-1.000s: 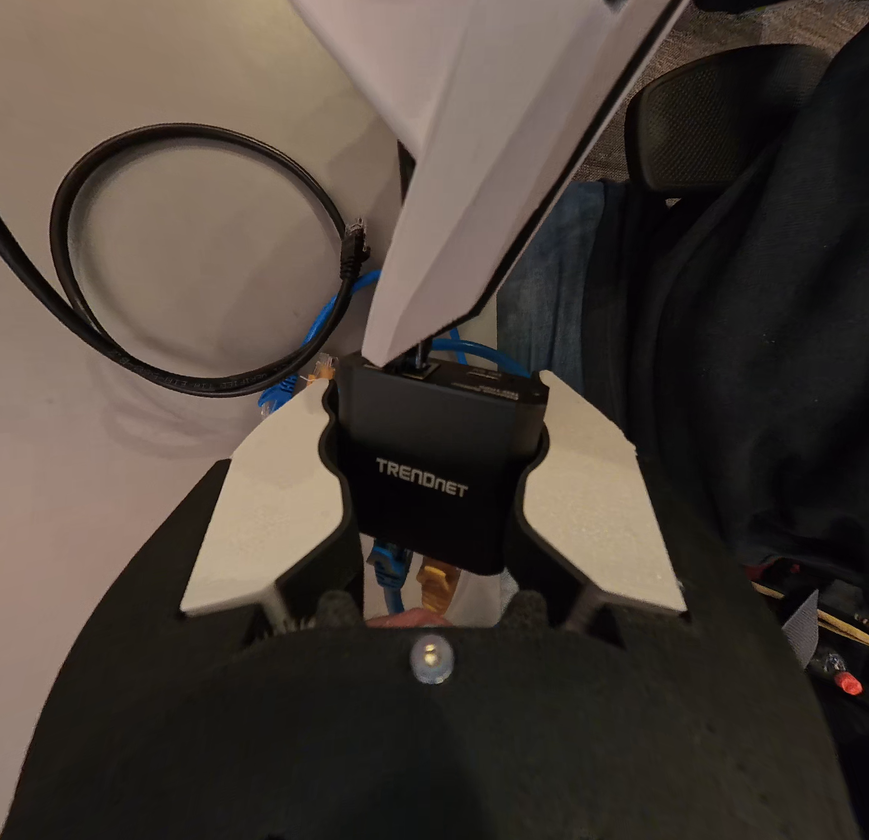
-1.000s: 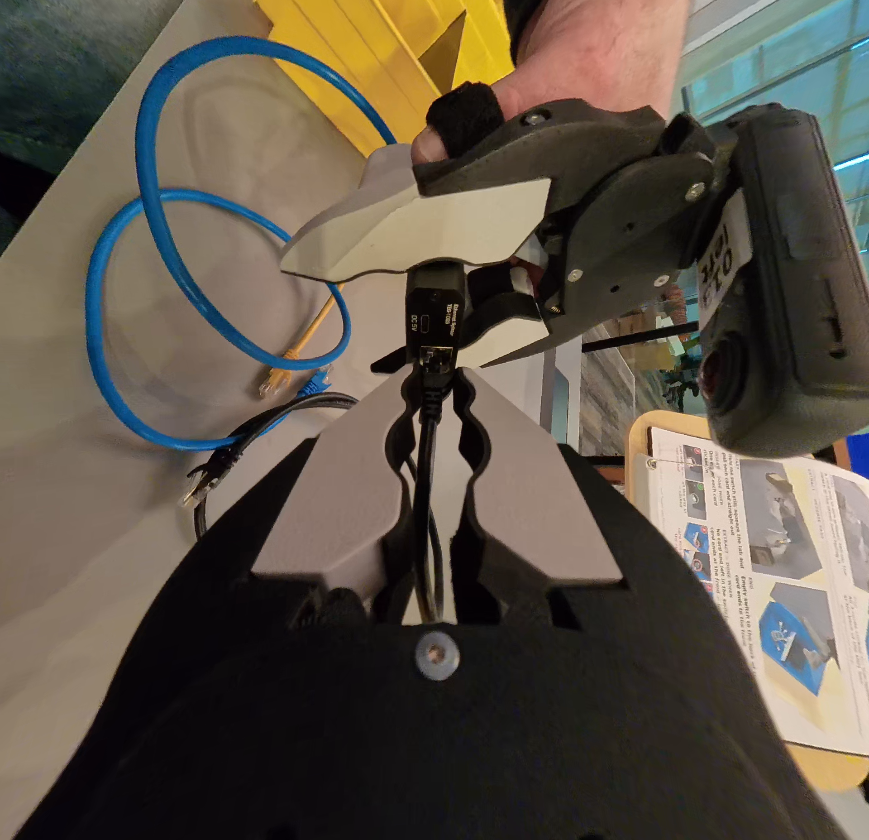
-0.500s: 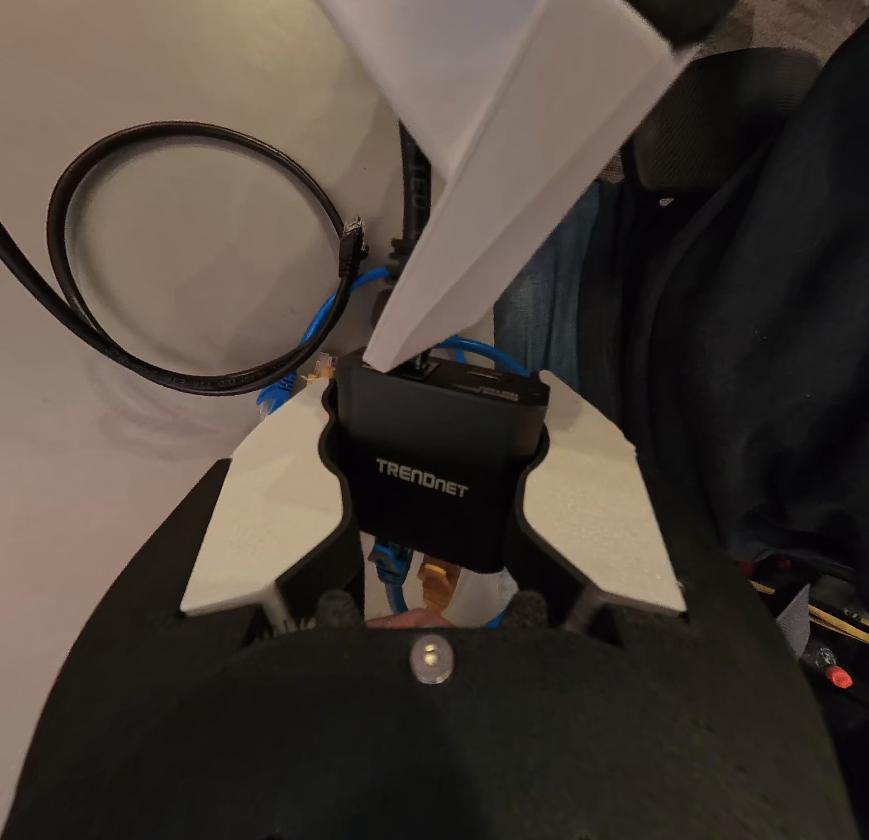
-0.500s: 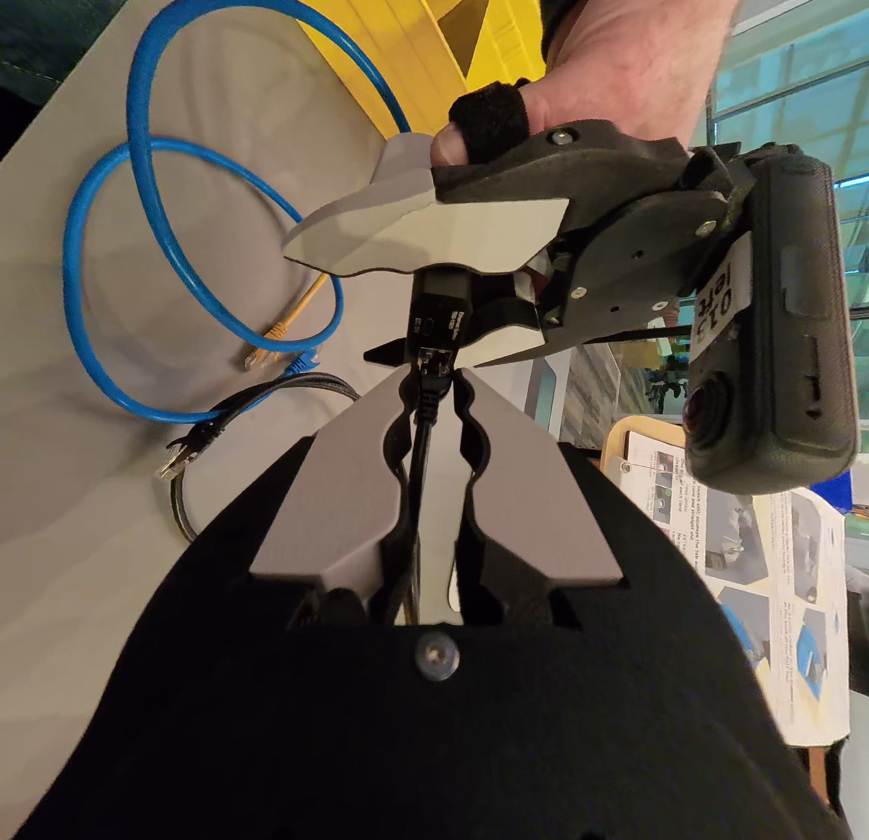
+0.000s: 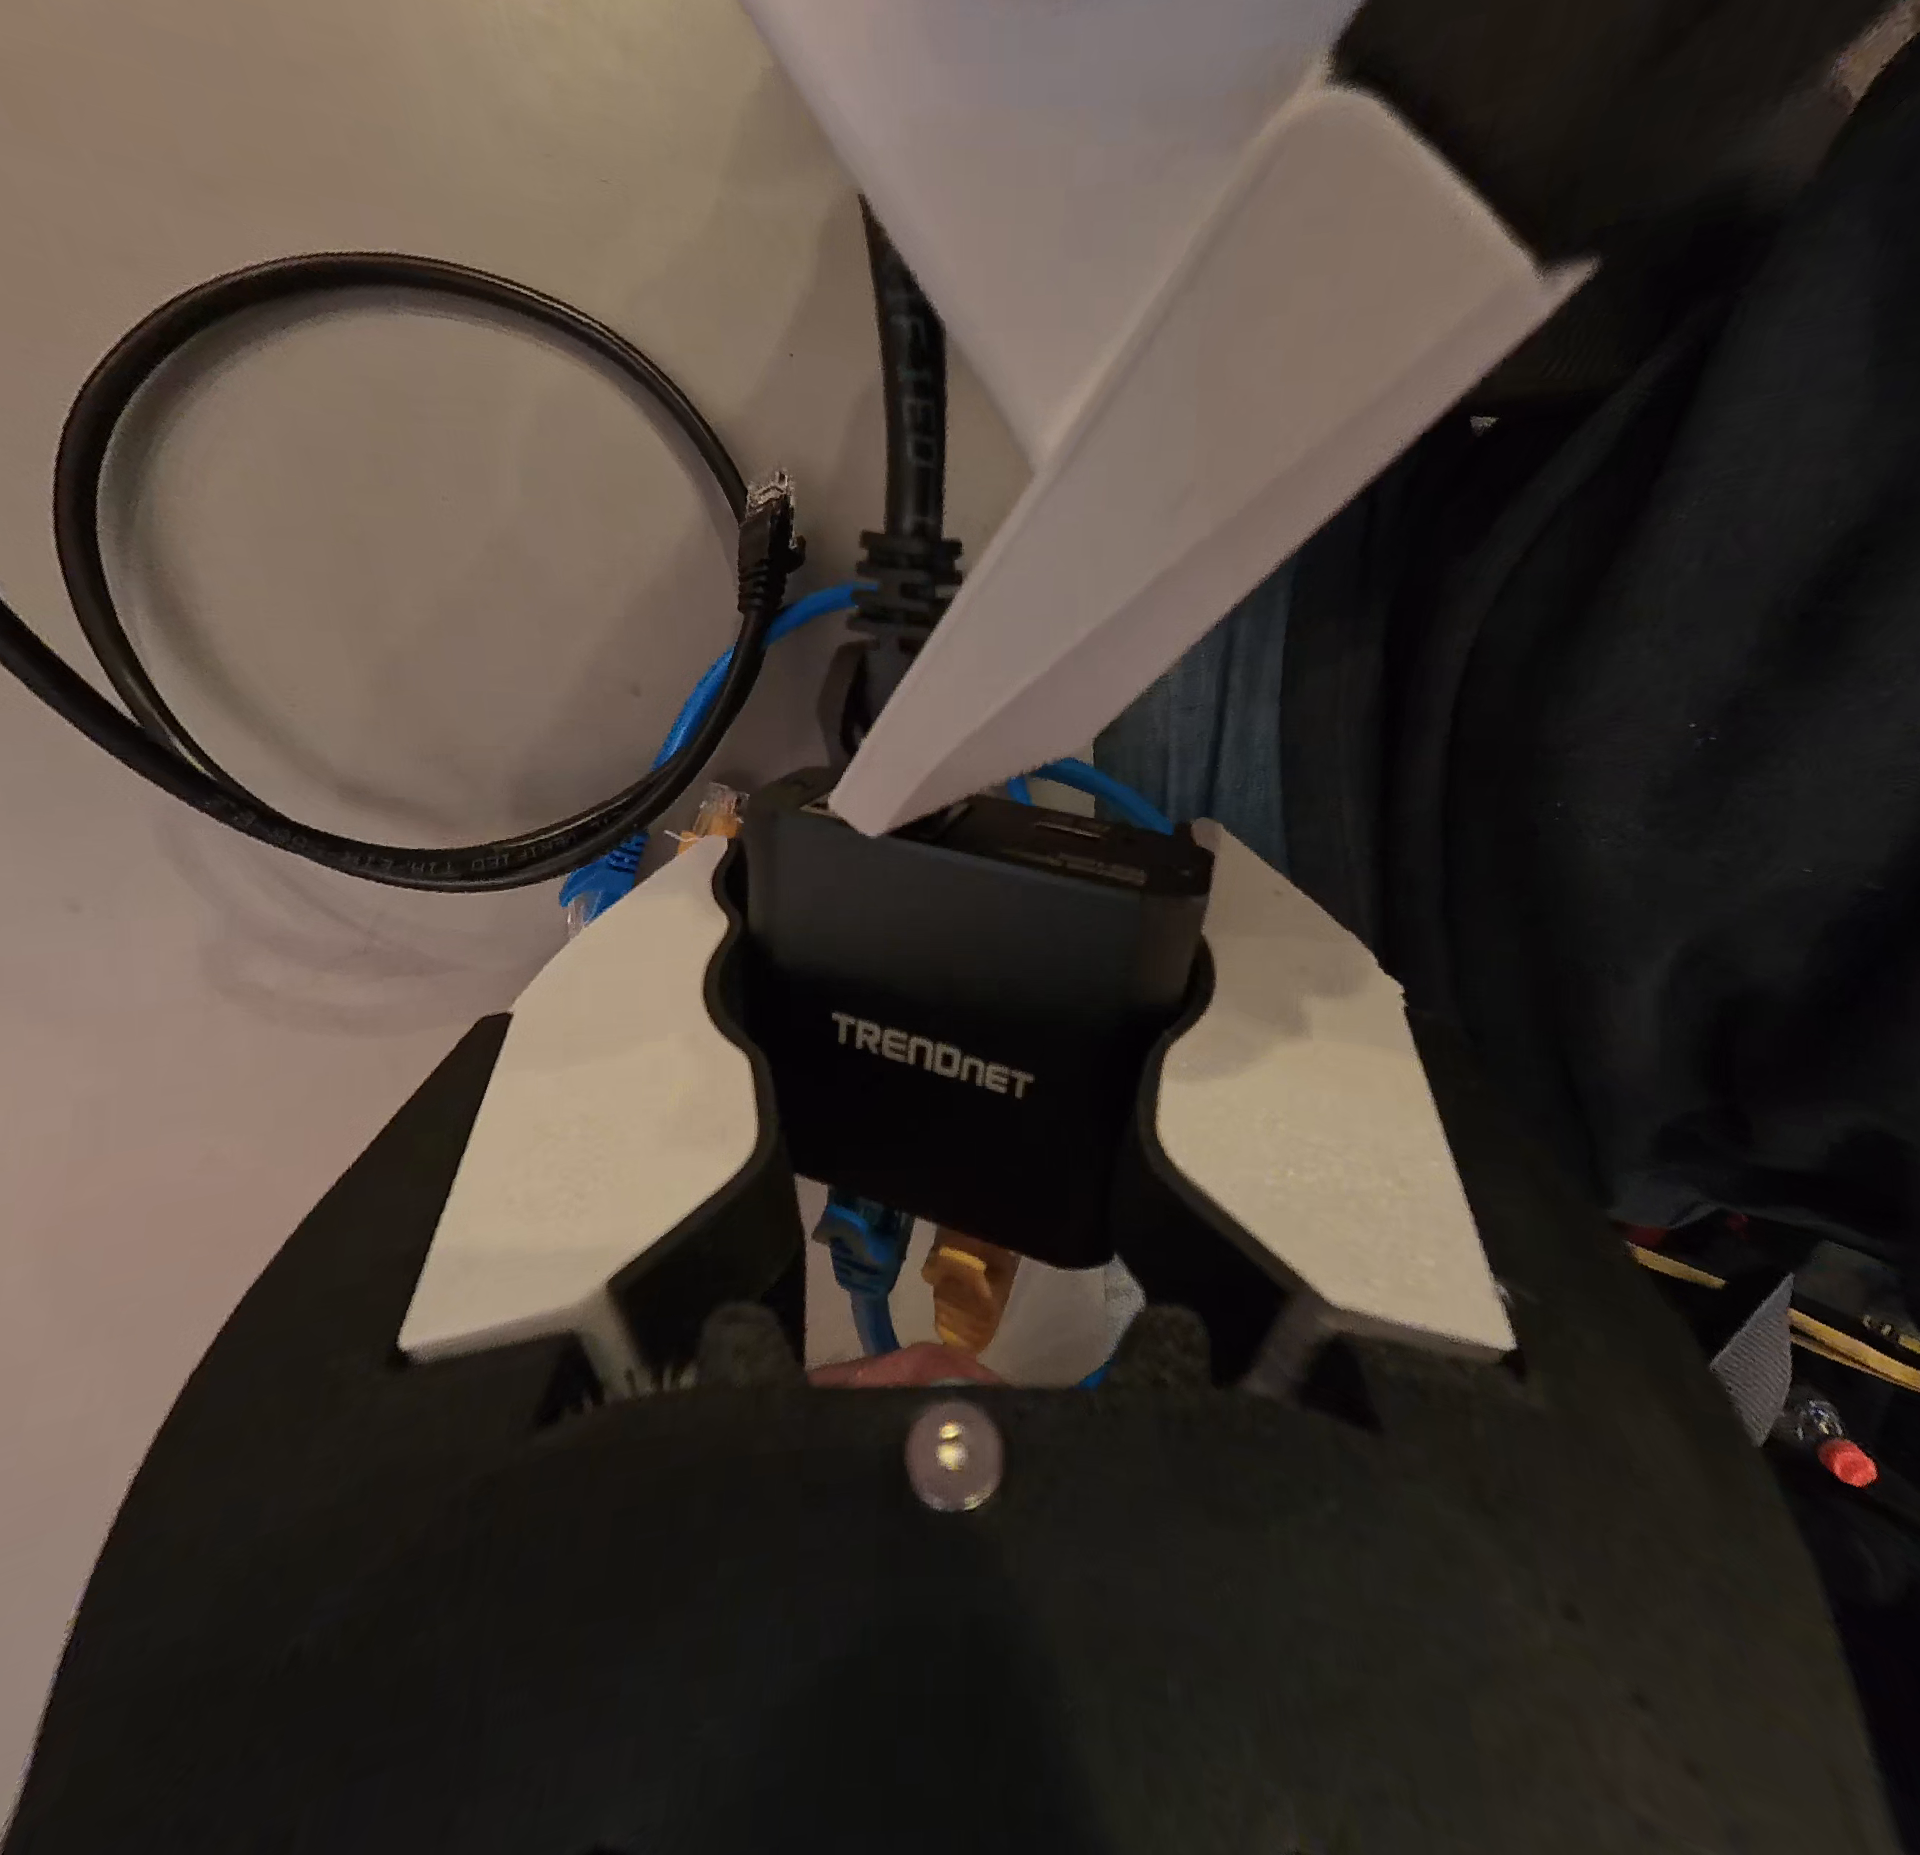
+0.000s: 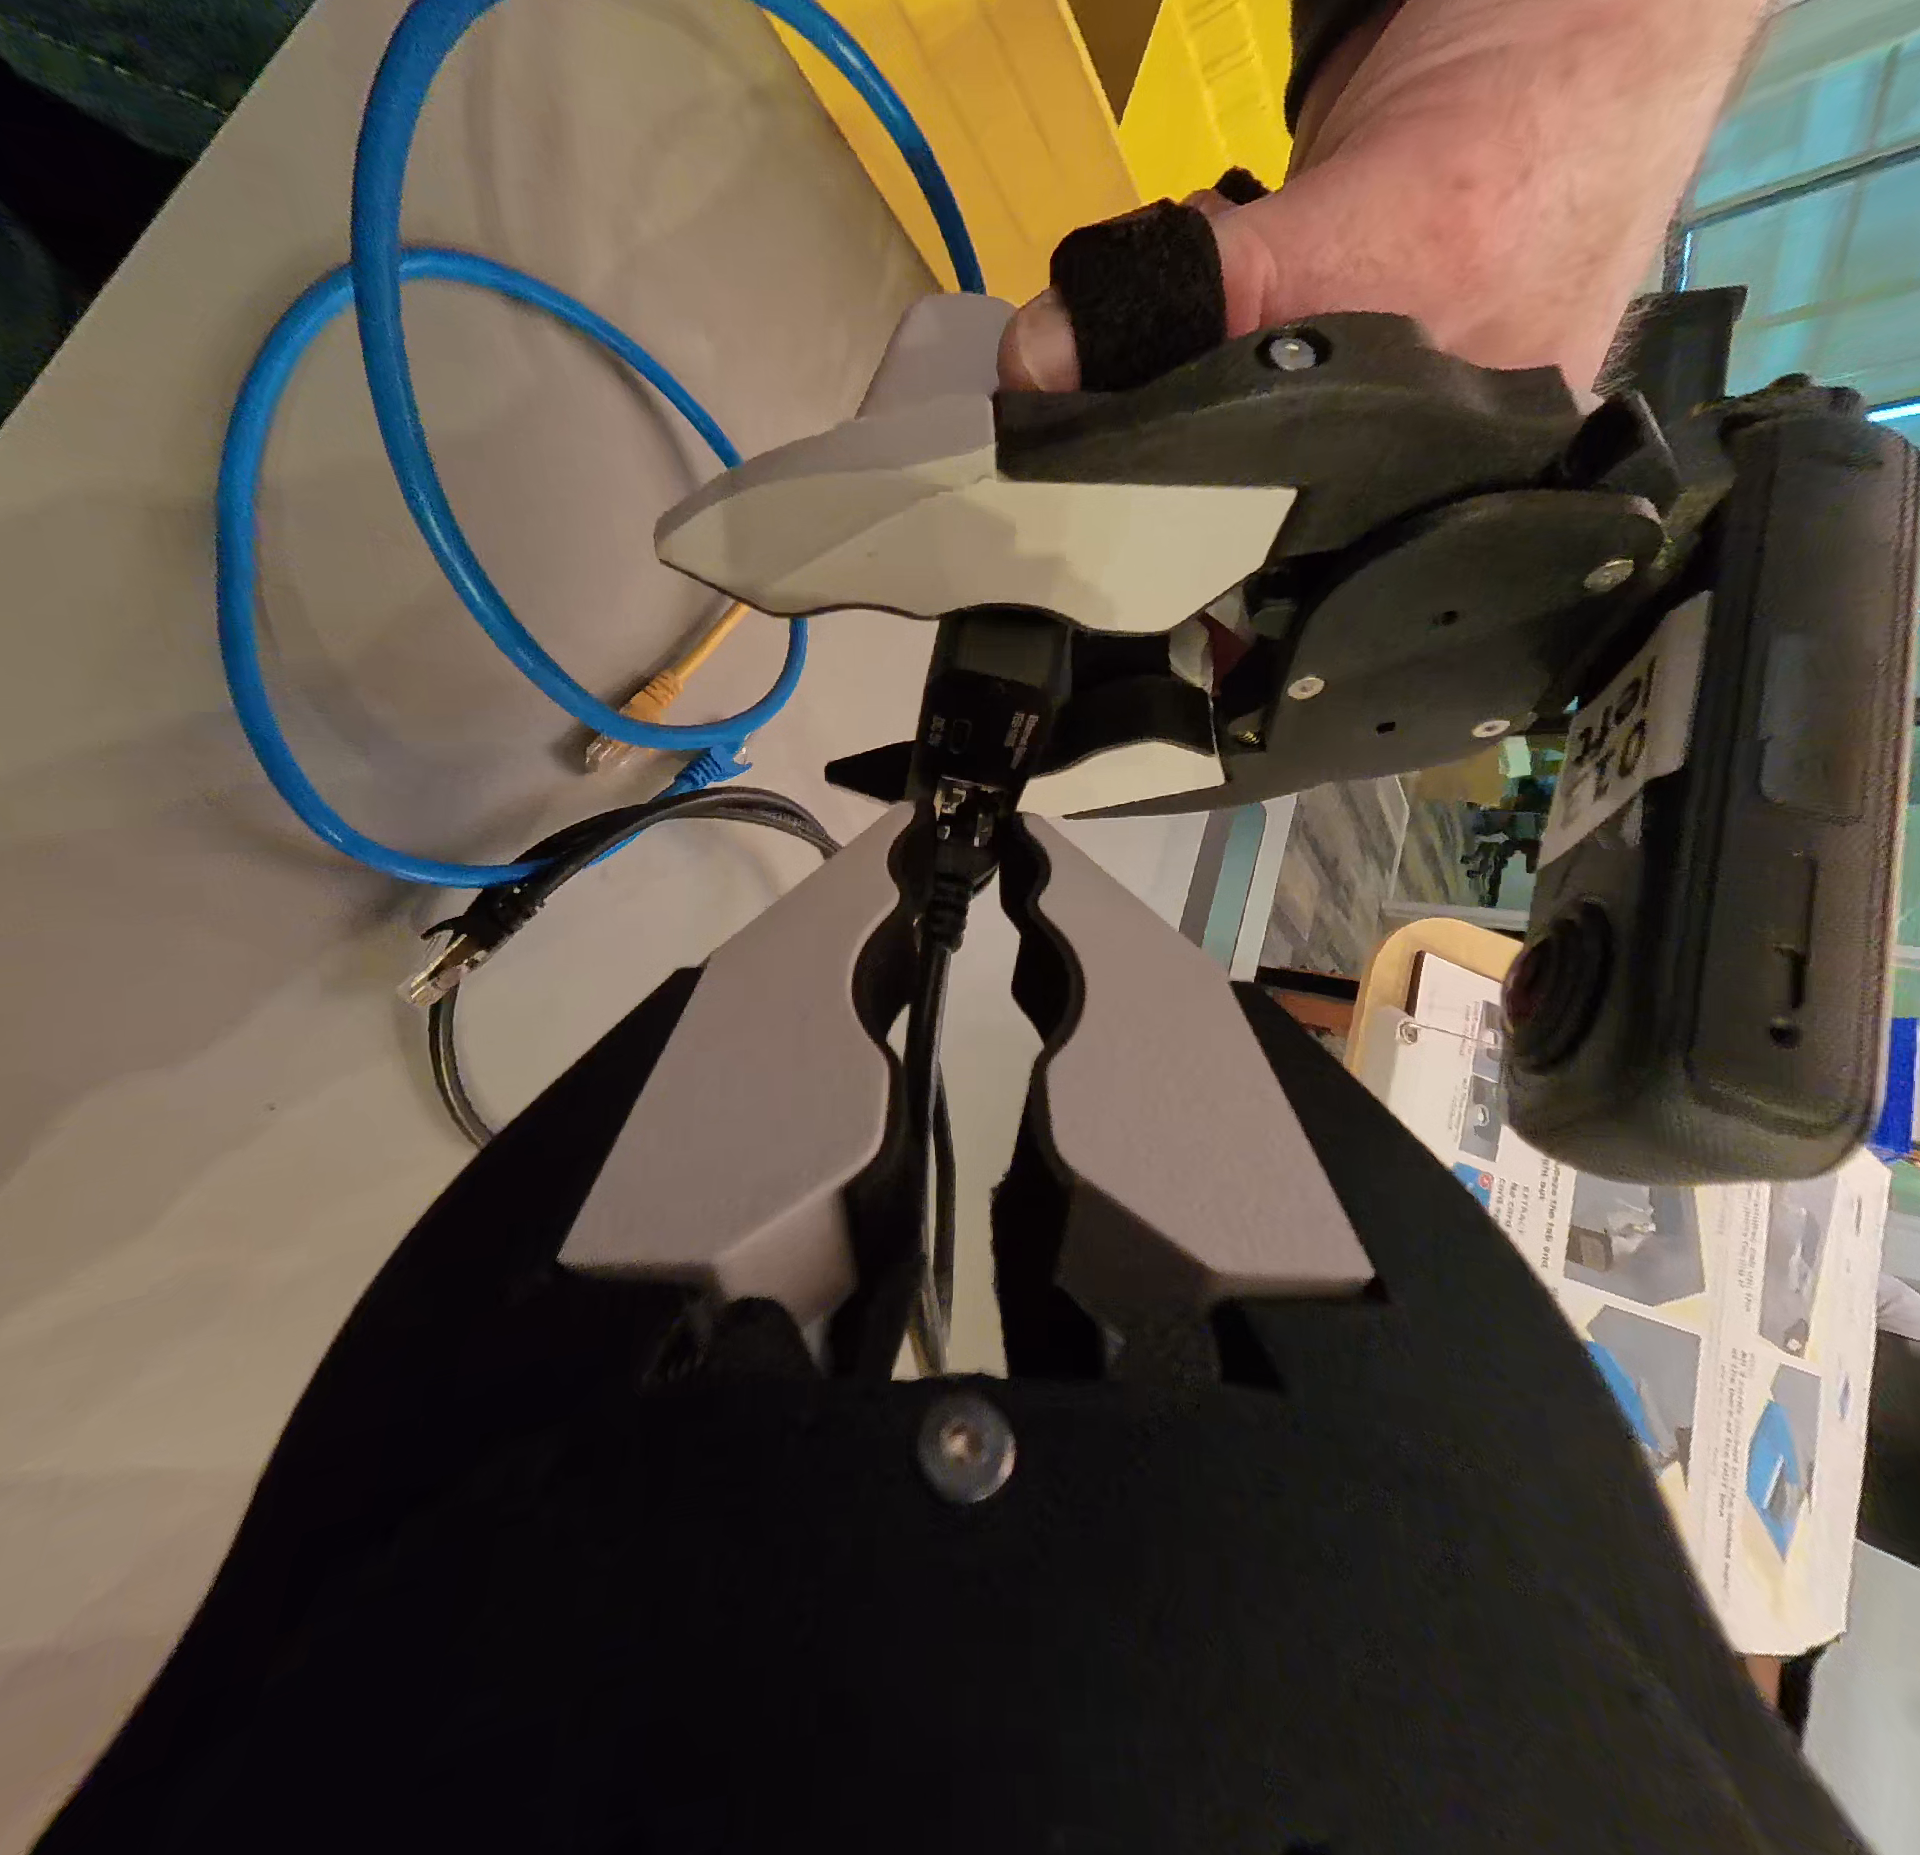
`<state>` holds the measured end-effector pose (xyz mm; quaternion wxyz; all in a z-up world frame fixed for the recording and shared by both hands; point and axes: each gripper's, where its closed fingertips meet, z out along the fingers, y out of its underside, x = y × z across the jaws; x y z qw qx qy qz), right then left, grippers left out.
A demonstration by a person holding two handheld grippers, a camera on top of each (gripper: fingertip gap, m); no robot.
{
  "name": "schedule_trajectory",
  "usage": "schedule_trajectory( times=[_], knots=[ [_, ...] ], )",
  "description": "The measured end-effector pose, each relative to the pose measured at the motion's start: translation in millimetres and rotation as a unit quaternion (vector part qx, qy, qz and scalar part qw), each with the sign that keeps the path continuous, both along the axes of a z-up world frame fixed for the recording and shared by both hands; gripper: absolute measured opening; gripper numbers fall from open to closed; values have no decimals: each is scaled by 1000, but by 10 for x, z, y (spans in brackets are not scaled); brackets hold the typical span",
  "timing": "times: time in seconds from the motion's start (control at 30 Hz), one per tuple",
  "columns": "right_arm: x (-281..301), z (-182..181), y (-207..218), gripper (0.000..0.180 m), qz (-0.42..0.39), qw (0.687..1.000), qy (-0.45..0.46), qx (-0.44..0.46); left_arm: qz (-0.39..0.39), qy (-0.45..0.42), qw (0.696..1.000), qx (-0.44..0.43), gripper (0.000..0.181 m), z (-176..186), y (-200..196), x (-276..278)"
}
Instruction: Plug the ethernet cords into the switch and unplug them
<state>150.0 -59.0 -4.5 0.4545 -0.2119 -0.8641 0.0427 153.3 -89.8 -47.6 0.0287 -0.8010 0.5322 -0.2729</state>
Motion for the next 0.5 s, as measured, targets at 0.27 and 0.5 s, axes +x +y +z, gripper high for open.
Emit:
schedule_trajectory(
  times=[0.27, 0.5],
  knots=[
    [19, -26, 7, 10, -7, 1000, -8, 0, 13, -21, 1000, -10, 76, -13, -7, 38],
    [56, -9, -6, 10, -15, 1000, -6, -15, 17, -20, 1000, -12, 77, -2, -31, 61]
  ],
)
